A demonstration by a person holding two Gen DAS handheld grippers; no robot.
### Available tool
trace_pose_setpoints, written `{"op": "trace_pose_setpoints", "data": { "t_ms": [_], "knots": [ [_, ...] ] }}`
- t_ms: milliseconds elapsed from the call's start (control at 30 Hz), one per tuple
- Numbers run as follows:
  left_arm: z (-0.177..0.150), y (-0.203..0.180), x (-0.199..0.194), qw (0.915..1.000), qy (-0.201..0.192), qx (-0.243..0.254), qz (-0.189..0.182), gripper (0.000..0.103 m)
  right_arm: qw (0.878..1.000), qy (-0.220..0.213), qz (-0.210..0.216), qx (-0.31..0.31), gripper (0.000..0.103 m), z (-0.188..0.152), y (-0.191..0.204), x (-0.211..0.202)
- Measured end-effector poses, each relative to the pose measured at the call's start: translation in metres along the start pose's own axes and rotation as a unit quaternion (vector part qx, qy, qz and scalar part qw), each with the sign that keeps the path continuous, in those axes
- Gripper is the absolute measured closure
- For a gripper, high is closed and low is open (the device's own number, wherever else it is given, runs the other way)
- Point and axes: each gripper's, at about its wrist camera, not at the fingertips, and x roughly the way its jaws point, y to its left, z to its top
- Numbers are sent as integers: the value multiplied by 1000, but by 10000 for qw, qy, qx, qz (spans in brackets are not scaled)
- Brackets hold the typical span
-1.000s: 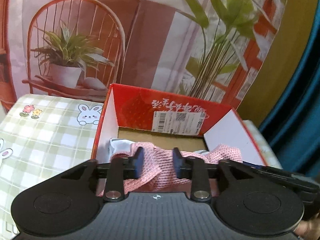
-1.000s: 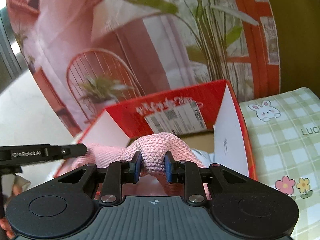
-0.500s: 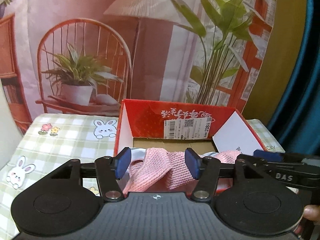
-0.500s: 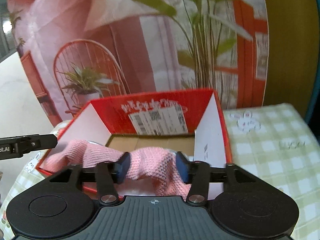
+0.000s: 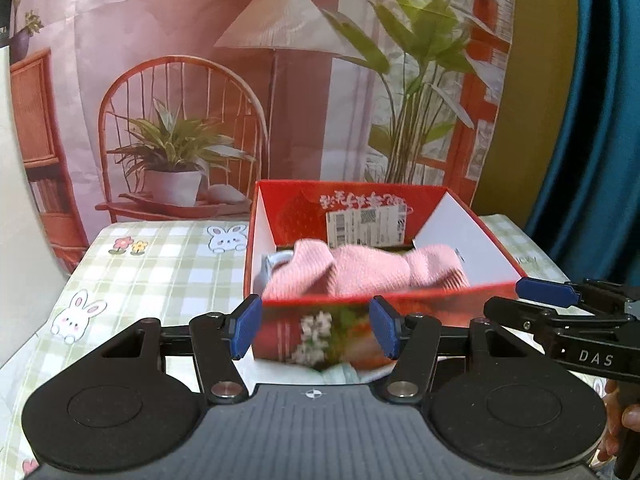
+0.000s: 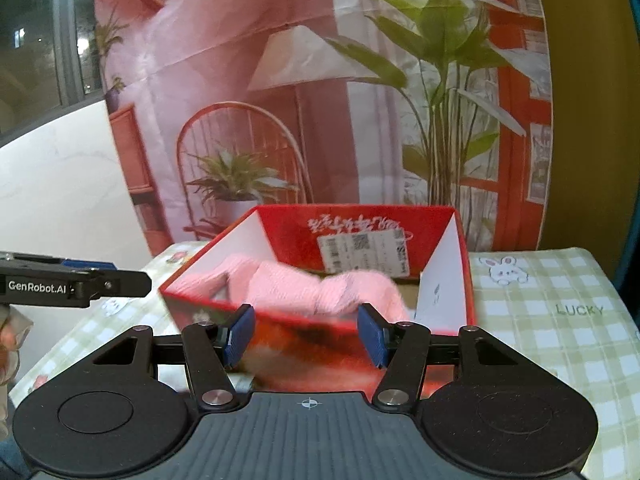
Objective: Organize soft objects
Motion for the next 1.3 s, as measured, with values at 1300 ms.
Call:
{"op": "trace_pose_setpoints", "data": {
  "t_ms": [1300],
  "knots": [
    [-97,41,0,9717,1053,-2079,-375,42,9939,1006,443,61,58,-100,24,-6]
  ]
}}
